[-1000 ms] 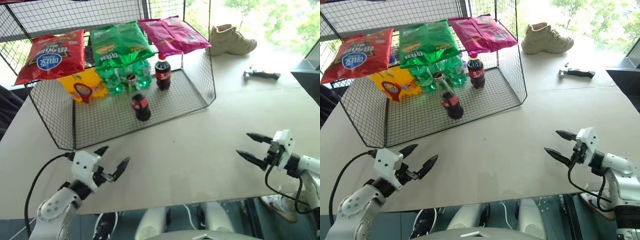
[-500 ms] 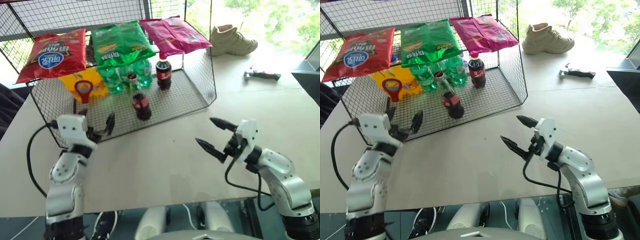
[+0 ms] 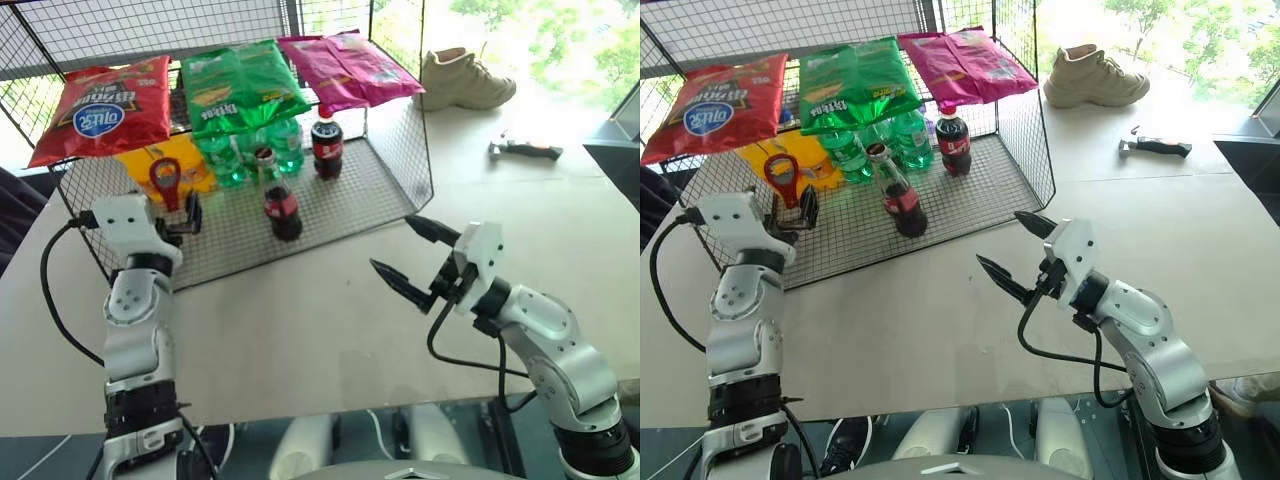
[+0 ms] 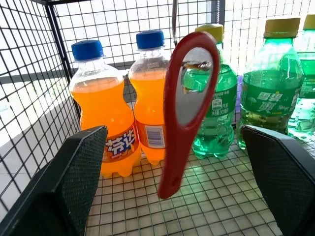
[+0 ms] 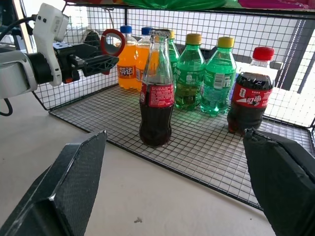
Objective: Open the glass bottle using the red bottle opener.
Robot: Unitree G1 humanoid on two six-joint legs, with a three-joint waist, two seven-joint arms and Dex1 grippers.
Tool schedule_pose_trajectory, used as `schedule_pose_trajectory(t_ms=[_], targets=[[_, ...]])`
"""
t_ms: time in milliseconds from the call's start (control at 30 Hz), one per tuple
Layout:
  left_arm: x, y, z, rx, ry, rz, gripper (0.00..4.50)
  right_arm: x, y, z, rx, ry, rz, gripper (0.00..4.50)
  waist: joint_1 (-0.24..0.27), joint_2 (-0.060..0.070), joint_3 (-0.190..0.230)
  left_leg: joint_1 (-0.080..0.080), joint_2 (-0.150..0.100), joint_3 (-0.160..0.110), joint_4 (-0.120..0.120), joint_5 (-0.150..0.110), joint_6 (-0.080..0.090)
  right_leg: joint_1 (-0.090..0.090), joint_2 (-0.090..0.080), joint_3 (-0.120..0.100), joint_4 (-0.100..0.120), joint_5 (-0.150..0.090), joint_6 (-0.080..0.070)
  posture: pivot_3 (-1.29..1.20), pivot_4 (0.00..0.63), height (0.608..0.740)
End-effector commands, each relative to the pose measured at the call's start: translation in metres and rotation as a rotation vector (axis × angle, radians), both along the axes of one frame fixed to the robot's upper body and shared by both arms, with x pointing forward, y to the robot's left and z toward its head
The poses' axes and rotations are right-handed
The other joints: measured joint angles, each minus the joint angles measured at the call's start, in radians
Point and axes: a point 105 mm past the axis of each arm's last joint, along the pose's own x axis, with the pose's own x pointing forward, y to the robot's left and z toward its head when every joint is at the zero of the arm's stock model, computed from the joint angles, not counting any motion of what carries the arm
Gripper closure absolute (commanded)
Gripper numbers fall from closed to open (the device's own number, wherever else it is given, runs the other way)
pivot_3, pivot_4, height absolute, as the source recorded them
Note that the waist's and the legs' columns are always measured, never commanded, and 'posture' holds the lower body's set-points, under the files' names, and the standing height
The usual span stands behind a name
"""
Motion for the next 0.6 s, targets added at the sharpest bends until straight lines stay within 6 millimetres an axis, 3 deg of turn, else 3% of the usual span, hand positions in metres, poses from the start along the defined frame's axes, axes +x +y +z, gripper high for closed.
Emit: schedule_pose_trajectory(t_ms=[33,167,500,600], targets=[[0.0058,-0.0018,0.0184,0.047,-0.059,-0.031,0.0,-0.0045,0.0032,0.0091,0.004,-0.054,0.022,0.05,0.0,0.0,0.0,0.0,0.0,0.0,0.0,0.0,0.0,0.0,0.0,0.0,0.0,0.0,0.0,0.0,0.15,0.74],[0.012,-0.0019,0.023,0.051,-0.076,-0.051,0.0,-0.0047,0.0045,0.0078,0.002,-0.055,0.029,0.05,0.0,0.0,0.0,0.0,0.0,0.0,0.0,0.0,0.0,0.0,0.0,0.0,0.0,0.0,0.0,0.0,0.15,0.74],[0.0123,-0.0056,0.022,0.031,-0.089,-0.072,4.47,-0.0048,0.0065,0.0053,0.004,-0.056,0.036,0.0,-0.001,0.0,0.0,0.0,0.0,0.0,0.0,0.0,0.0,0.0,0.0,0.0,0.0,0.0,0.0,0.0,0.15,0.74],[0.0087,-0.0102,0.025,-0.008,-0.111,-0.108,4.47,-0.0051,0.0073,0.0047,0.006,-0.055,0.04,0.0,-0.001,0.0,0.0,0.0,0.0,0.0,0.0,0.0,0.0,0.0,0.0,0.0,0.0,0.0,0.0,0.0,0.15,0.74]])
